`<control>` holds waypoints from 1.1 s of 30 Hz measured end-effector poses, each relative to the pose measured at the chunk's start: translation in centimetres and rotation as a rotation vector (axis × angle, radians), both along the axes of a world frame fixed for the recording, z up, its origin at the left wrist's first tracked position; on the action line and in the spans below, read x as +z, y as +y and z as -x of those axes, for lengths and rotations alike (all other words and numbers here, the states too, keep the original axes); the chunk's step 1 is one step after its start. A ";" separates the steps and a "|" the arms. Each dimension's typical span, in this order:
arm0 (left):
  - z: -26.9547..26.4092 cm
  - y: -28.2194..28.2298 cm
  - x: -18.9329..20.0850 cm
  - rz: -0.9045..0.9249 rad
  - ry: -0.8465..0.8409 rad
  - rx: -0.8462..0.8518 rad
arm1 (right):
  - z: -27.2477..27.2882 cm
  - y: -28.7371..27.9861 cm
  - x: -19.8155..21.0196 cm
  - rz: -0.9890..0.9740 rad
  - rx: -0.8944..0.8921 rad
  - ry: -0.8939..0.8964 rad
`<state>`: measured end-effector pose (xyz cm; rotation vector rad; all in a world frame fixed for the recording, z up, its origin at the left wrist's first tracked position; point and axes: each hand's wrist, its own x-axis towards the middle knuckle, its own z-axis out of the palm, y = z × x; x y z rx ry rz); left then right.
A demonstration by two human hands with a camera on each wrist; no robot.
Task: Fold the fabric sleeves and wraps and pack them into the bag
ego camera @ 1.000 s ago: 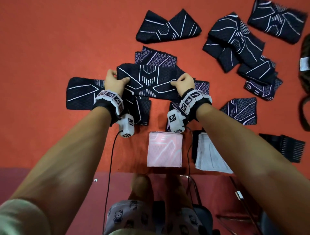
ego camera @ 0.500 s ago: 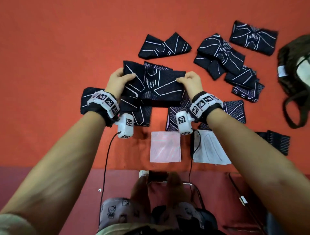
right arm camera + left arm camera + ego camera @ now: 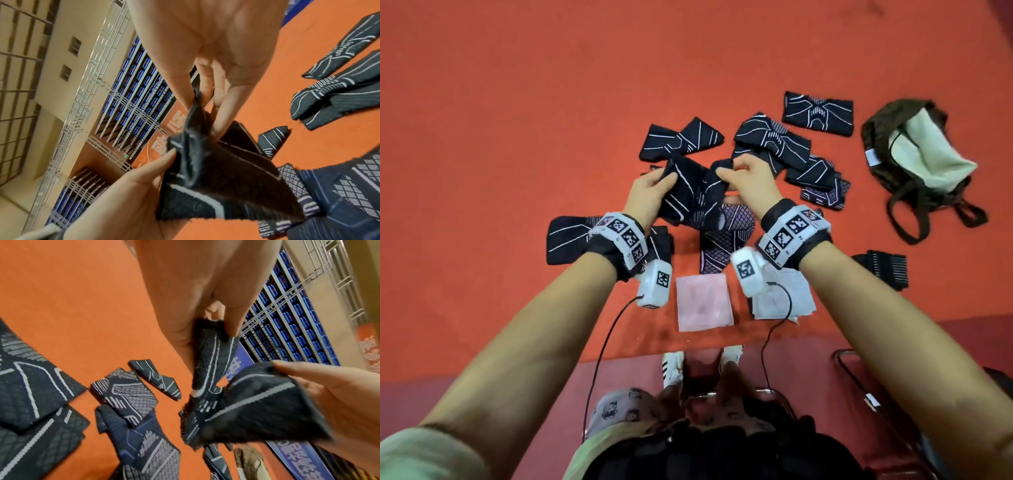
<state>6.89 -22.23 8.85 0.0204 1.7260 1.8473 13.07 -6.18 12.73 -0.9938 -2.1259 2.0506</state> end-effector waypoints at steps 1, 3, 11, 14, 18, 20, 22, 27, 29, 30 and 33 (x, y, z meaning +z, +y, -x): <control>-0.6 0.5 0.4 -0.004 0.007 -0.029 | -0.3 -0.4 0.3 0.015 0.002 0.008; -1.6 1.1 0.9 0.016 0.034 -0.076 | -0.9 -0.9 0.6 0.061 -0.001 0.037; -3.5 1.9 1.1 -0.057 0.003 -0.093 | -3.3 -0.7 1.0 0.096 0.117 -0.022; -3.7 2.1 0.6 -0.107 -0.099 -0.044 | -4.4 -0.2 0.9 -0.043 0.017 0.019; -4.0 2.0 0.5 -0.271 -0.241 -0.021 | -5.6 0.9 -0.3 -0.298 0.054 -0.148; -4.2 2.2 0.6 -0.340 -0.301 -0.041 | -6.3 1.2 -1.0 -0.067 0.076 -0.194; -4.3 2.4 0.7 -0.364 -0.323 -0.026 | -6.8 1.2 -0.7 0.141 0.013 -0.143; -4.3 2.0 0.8 -0.108 -0.199 -0.009 | -7.1 2.6 0.0 -0.011 0.049 -0.052; -4.0 1.6 0.9 0.009 -0.100 -0.084 | -7.2 2.8 0.5 -0.124 0.133 -0.057; -3.8 1.5 1.1 0.042 -0.070 -0.131 | -7.2 2.9 0.6 -0.176 0.179 -0.065; -3.8 1.5 1.6 0.120 0.002 -0.335 | -7.4 3.3 0.8 -0.227 0.260 -0.103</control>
